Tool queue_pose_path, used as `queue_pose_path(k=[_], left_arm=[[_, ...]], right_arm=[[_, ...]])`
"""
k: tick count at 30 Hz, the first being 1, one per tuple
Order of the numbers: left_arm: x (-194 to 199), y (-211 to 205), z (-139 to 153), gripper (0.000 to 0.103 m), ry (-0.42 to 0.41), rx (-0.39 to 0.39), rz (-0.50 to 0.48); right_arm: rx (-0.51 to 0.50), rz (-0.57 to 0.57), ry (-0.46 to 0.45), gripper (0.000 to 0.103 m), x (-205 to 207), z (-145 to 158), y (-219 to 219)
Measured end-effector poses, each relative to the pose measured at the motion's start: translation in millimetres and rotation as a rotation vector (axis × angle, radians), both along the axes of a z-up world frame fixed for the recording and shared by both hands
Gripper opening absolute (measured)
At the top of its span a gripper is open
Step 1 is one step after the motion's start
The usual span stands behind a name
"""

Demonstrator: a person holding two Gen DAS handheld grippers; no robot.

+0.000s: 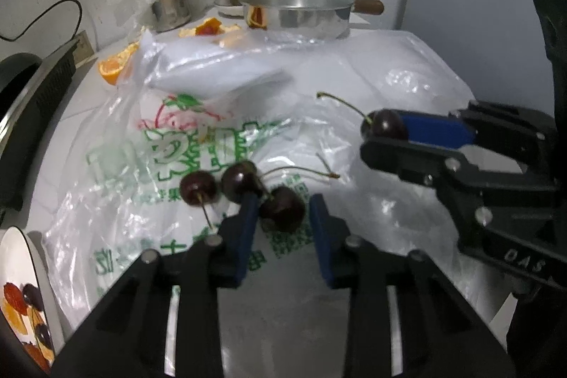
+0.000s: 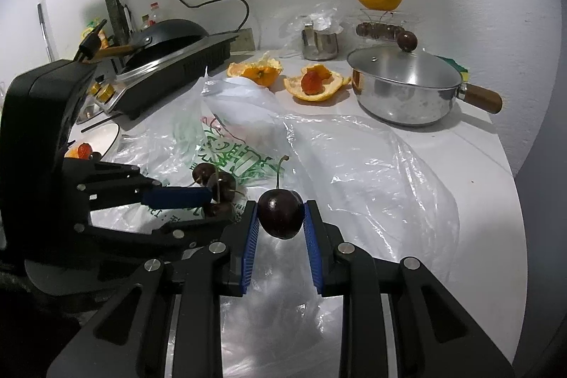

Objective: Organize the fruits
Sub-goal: 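Grasp another cherry with the left tool while the right tool holds its cherry, then carry both held cherries with both tools over the white plate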

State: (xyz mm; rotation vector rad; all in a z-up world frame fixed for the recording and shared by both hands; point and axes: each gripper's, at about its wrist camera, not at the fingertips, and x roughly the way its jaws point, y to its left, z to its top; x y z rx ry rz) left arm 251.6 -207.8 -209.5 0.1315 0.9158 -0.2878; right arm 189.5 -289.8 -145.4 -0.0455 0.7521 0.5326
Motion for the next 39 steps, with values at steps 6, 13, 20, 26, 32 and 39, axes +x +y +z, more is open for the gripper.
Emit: queue_pose_path(k=[6,13,20,26,32,39], left_arm=[[-2,6,-5,0.031,0.058,-0.057,0.03],[11,3,-9,0.032,0.07,-0.067,0.03],[11,0,-9,0.029,0.045,-0.062,-0.002],[2,7,-5,0.029,0.03,-0.077,-0.007],[-12,15,7,0.029,0.003,-0.1,-0.02],[-32,26,25,0.029,-0.039,-0.119,-0.042]], right_arm=[[0.003,0.006,-0.002,0.027,0,1,2],[0.003,0.0,-0.007,0.027,2,3,1],[0.001,-0.012,-0.005,0.027,0,3,0],[-0.008,-0.016,-0.019,0.027,-3,9,4],[-0.024,-0.016,-0.035,0.027,-10,18,13],[-0.047,-0.013,-0.054,0.027,-23,28,28]])
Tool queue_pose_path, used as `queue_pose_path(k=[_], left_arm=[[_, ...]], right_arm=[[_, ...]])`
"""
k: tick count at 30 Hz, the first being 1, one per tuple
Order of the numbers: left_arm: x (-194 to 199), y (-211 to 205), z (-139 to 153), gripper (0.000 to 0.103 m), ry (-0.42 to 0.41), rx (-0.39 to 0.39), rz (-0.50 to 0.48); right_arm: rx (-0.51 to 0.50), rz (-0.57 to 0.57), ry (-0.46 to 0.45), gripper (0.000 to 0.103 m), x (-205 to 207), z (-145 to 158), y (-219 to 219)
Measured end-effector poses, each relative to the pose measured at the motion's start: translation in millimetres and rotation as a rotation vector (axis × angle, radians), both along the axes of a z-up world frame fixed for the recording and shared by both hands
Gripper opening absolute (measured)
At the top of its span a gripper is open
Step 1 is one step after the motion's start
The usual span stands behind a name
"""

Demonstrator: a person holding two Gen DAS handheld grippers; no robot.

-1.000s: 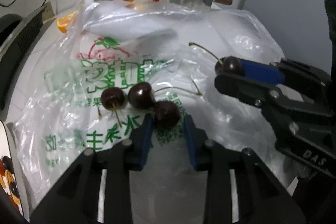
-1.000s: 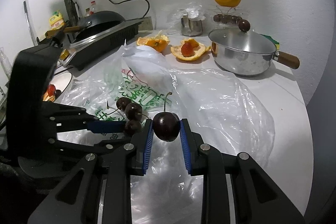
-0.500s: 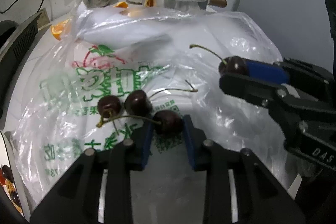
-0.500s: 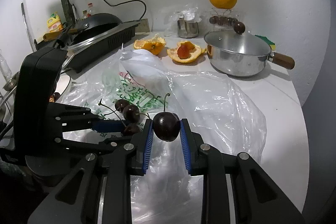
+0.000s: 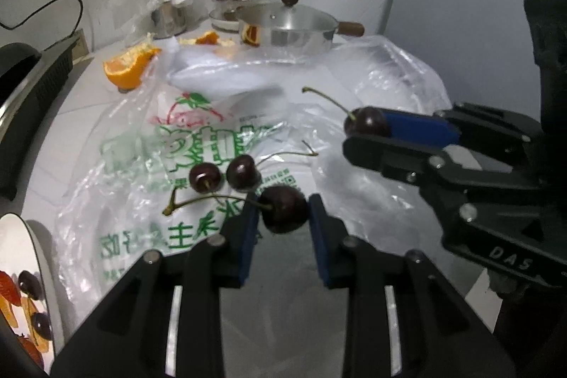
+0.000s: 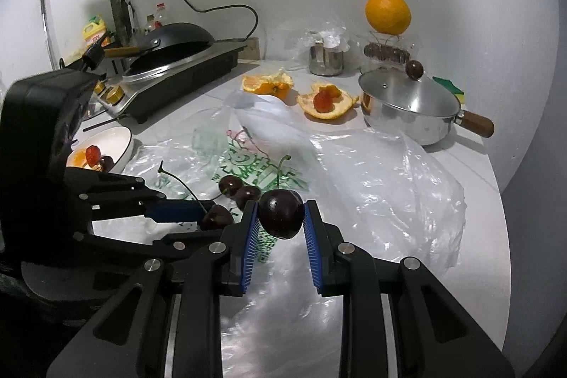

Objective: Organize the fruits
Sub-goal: 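Carry both held cherries with both tools over the white plate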

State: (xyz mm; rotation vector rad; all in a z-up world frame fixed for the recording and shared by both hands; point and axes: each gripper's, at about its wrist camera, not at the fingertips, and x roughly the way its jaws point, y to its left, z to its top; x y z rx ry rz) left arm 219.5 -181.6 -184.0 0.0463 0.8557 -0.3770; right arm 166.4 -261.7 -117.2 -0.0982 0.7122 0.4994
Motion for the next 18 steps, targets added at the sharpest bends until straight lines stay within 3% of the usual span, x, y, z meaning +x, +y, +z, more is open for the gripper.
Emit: queue_pose_path(k=[18], left_arm=[[-42,49,31,0.029,-0.084,-0.046,0.035]], right_arm=[[-0.036,0.032,-0.049,0.027,-31,25,44]])
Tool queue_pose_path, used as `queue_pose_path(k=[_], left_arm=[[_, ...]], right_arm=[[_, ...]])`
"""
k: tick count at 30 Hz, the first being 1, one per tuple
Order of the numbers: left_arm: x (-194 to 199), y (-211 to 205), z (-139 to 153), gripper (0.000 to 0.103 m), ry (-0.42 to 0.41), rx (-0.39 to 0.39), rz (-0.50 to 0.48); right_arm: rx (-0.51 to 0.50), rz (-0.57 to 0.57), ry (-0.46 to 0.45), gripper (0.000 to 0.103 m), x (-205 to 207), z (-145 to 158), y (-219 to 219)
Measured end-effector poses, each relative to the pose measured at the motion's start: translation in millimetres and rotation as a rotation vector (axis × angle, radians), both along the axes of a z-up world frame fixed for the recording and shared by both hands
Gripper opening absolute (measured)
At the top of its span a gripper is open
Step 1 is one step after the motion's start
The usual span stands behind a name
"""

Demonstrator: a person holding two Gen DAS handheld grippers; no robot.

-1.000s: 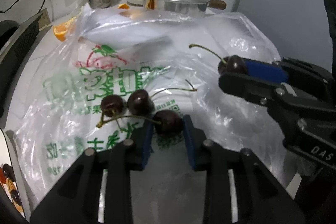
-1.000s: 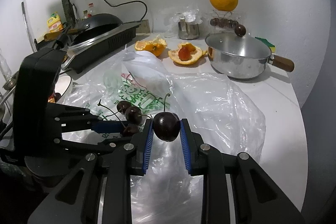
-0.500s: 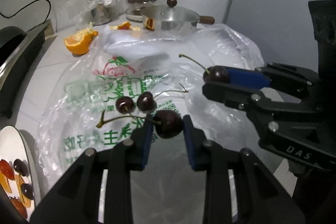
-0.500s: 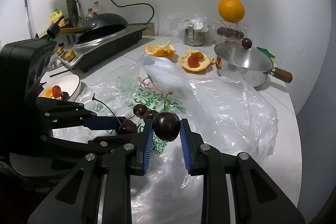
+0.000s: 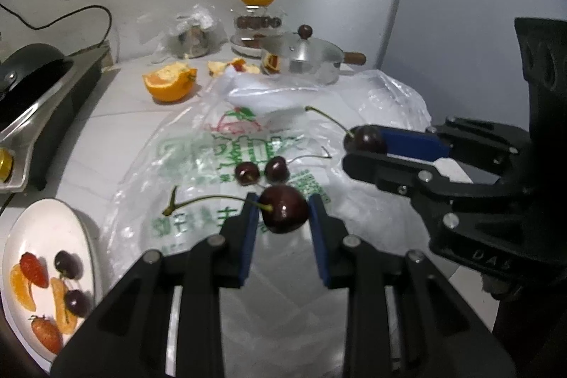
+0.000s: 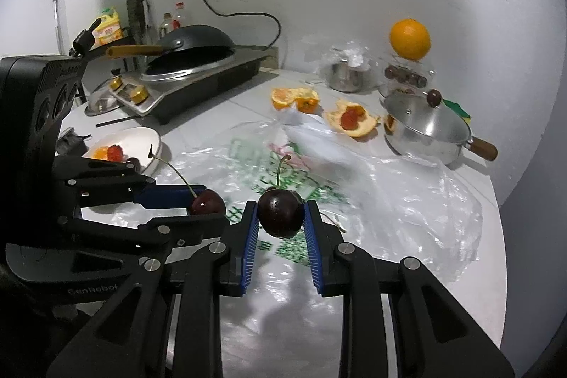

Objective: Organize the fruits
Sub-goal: 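Carry both held cherries with both tools over the white plate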

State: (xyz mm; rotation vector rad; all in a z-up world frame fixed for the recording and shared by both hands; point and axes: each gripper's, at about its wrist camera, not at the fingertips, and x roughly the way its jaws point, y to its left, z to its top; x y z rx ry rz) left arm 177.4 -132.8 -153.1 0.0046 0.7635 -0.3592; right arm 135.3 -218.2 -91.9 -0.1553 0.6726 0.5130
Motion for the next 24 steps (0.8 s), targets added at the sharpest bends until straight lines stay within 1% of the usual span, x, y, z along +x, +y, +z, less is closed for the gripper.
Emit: queue_pose_path(k=[10,24], left_arm=[[-20,39,6,0.029,-0.028,-0.02,0.045],[-44,107,7,0.029,-0.051,-0.046,0.13]], right_arm=[[-0.024,0.045,-0.014,0.027,-10,8,36],[-0.055,0.107,-0.021,0.027,-16,12,93]])
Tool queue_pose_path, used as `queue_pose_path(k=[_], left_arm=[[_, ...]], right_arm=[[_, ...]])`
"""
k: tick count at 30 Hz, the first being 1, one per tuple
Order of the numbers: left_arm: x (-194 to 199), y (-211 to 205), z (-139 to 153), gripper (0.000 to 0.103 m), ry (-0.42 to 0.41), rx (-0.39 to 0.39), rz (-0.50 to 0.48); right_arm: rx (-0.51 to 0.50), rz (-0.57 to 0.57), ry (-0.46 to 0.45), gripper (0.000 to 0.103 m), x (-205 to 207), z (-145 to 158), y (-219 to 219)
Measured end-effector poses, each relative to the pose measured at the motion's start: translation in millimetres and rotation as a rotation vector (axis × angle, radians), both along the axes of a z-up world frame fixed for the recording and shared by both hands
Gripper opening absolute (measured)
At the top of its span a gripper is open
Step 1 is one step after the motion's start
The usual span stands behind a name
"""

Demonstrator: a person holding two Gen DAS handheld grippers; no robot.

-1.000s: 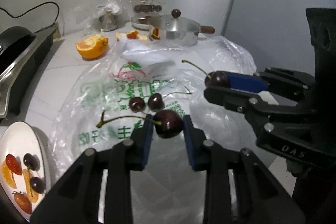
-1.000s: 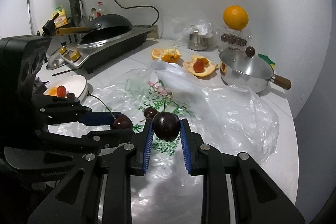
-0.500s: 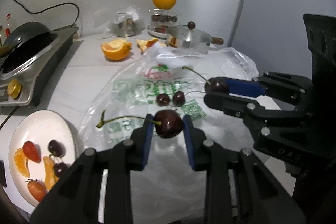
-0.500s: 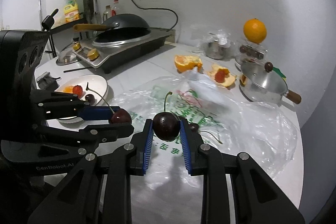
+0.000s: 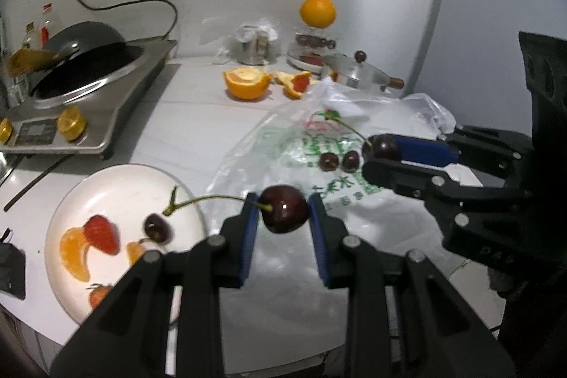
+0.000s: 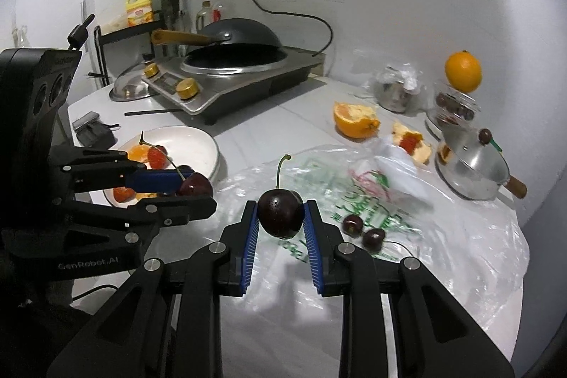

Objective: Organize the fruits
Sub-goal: 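Carry both held cherries with both tools over the white plate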

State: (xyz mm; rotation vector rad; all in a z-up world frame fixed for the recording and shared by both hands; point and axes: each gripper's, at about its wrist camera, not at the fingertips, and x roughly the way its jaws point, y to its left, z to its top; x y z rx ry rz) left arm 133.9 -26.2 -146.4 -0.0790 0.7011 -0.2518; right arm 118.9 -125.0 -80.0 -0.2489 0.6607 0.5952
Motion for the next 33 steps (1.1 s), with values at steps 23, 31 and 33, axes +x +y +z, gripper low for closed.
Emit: queue_pose_path(k=[23,31,33], left_arm=[[-17,103,-30,0.029,0.033,-0.052,0.188],[-13,131,-47,0.029,0.061,-0.046,0.233],[-12,134,-50,0.029,0.07,-0.039,0.235]], right_arm=[[-0.06,0.116,0.015,0.027,-8,-1,83],[-0.086,0.14,0.039,0.027,-3,-10,104],[-0.092,0.145,0.045,0.027,-1,-12,109]])
